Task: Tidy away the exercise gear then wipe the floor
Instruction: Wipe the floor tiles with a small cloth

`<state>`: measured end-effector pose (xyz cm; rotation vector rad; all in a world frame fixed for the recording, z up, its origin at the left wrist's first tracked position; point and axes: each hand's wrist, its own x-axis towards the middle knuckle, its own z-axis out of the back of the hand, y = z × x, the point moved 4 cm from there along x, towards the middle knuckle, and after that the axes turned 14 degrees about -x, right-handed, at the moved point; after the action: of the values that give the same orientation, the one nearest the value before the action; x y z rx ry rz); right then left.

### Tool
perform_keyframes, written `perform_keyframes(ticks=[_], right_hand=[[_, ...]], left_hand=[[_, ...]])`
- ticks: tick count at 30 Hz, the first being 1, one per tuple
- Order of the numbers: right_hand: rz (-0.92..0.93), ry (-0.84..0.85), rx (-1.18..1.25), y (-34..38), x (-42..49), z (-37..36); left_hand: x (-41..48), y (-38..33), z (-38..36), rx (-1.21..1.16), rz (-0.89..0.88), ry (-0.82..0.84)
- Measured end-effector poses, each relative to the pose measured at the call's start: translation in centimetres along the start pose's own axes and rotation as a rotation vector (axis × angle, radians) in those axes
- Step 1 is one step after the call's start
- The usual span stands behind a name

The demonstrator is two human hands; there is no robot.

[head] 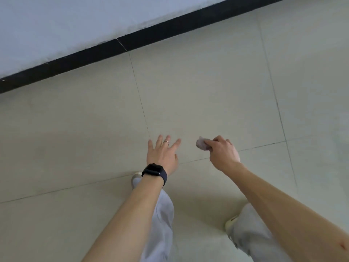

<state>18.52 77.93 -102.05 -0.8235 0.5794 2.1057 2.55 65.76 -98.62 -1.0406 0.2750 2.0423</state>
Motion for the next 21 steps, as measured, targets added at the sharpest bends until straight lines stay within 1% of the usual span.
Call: perform_keyframes(ticks=[2,4,8,10,13,16,19,21], right_hand=[[-0.058,-0.061,0.105,-3.0,-6.4,4.0],[-0.123,-0.117,0.196,-6.0,-13.3,8.2],[-0.223,-0.222,0.283,-10.9,-27.2,17.6],[-0.302,-0.29,0.334,-13.4,-34.0,22.6],[-0.433,-0.466,0.41,-16.7,-42.4,29.0],[-0.594,-0.655,0.476,-19.1,-51.0,34.2],[-0.73,-0.833,0.555,-19.9,-58.8,37.2],[-0.855,-0.953,0.591,-20.1,-64.1,37.6]], left_hand=[[-4.7,-3.4,2.8,0.057,-0.048,0.032],[-9.3,-7.0,5.9,0.052,-0.066,0.042],[-18.1,-15.3,14.4,0.033,-0.141,0.022],[-22.1,-19.9,19.0,0.032,-0.205,0.001],[-27.0,-26.7,25.1,0.05,-0.337,-0.037],[-32.2,-34.0,30.6,0.102,-0.535,-0.07],[-37.3,-40.9,34.8,0.15,-0.72,-0.109],[-41.1,-45.4,36.7,0.19,-0.855,-0.145]])
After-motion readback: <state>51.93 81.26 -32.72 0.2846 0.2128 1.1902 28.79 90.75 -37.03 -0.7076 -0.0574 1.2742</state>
